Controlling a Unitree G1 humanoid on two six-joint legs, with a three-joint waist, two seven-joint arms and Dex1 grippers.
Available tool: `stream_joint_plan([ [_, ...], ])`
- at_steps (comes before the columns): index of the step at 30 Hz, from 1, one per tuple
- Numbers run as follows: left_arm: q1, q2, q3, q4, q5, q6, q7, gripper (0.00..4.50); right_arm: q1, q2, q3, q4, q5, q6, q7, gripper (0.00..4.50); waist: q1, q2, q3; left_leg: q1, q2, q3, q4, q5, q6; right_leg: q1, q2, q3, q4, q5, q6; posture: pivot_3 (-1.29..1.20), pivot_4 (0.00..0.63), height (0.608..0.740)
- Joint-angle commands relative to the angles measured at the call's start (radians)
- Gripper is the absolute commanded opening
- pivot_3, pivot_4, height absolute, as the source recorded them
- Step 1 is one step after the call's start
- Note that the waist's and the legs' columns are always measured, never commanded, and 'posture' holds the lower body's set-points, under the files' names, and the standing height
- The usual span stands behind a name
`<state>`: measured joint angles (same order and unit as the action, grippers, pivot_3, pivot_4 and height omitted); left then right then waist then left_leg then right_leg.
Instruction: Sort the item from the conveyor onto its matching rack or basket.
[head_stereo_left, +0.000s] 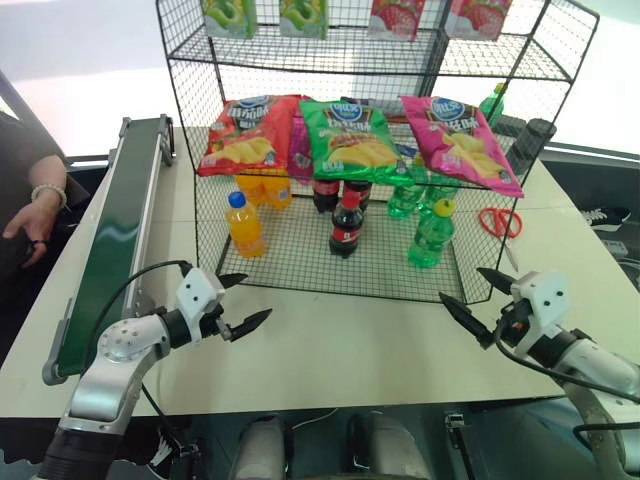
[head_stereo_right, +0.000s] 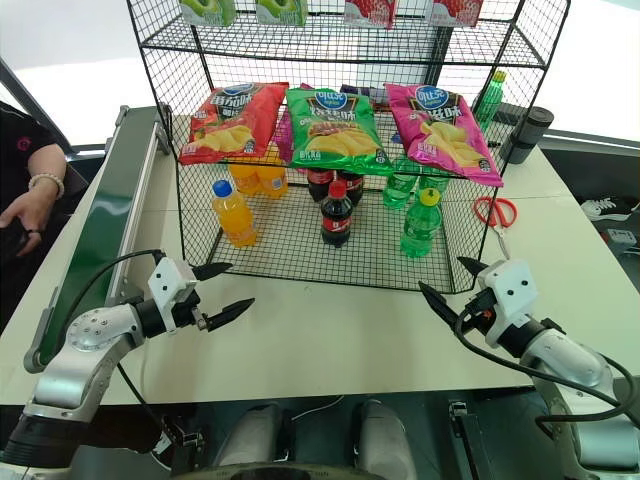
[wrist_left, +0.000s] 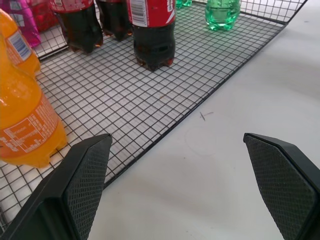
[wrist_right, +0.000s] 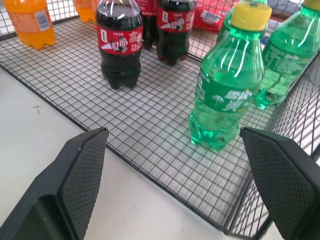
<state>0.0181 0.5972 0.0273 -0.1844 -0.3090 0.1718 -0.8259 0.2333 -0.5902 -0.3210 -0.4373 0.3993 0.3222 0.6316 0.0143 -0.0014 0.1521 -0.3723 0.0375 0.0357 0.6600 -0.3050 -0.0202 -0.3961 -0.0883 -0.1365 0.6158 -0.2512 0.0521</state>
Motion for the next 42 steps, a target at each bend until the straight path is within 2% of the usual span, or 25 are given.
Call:
stream_joint_plan([
  [1, 0.002, 0.006, 0.027, -0.041, -0.007, 0.003, 0.012, 4.5, -0.019, -0.013, -0.007, -0.025, 0.016, 0.006, 0.007, 4.39, 0.0, 0.0, 0.0, 0.0, 0.0, 0.0, 0.0, 0.0, 0.0, 0.0, 0.0, 0.0, 0.0, 0.0, 0.0, 0.0, 0.15, 0.735],
  [16, -0.02, -0.002, 0.047, -0.019, -0.021, 0.012, 0.039, 4.5, -0.098, -0.007, 0.029, -0.131, 0.034, 0.149, -0.059, 4.39, 0.0, 0.0, 0.0, -0.001, 0.0, 0.0, 0.0, 0.0, 0.0, 0.0, 0.0, 0.0, 0.0, 0.0, 0.0, 0.0, 0.15, 0.735],
  [42, 0.004, -0.016, 0.08, 0.002, -0.025, -0.049, 0.033, 4.5, -0.074, 0.034, 0.098, -0.101, 0.008, 0.076, -0.042, 4.39, 0.0, 0.0, 0.0, 0.0, 0.0, 0.0, 0.0, 0.0, 0.0, 0.0, 0.0, 0.0, 0.0, 0.0, 0.0, 0.0, 0.15, 0.735],
])
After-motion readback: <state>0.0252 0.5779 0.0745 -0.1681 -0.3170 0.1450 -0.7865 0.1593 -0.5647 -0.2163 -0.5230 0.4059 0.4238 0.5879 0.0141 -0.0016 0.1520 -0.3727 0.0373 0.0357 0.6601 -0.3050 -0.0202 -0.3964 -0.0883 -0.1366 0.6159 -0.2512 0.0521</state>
